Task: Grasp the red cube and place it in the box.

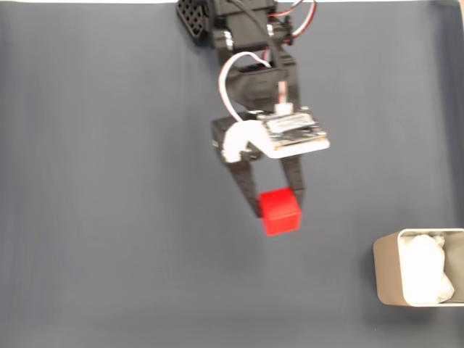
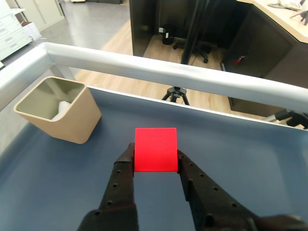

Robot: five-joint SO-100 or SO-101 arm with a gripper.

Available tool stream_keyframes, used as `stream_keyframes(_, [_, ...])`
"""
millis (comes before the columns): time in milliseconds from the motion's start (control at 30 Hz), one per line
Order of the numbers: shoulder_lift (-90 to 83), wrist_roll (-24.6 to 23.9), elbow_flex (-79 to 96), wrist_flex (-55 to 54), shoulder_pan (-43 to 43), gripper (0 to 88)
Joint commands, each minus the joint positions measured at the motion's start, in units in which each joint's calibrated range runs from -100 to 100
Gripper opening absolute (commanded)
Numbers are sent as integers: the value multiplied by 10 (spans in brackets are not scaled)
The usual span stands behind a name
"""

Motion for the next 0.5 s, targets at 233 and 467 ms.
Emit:
stream_keyframes(233, [88,-2,-156,3,-69,0])
stream_keyframes(467, [177,0,-266,3,-98,0])
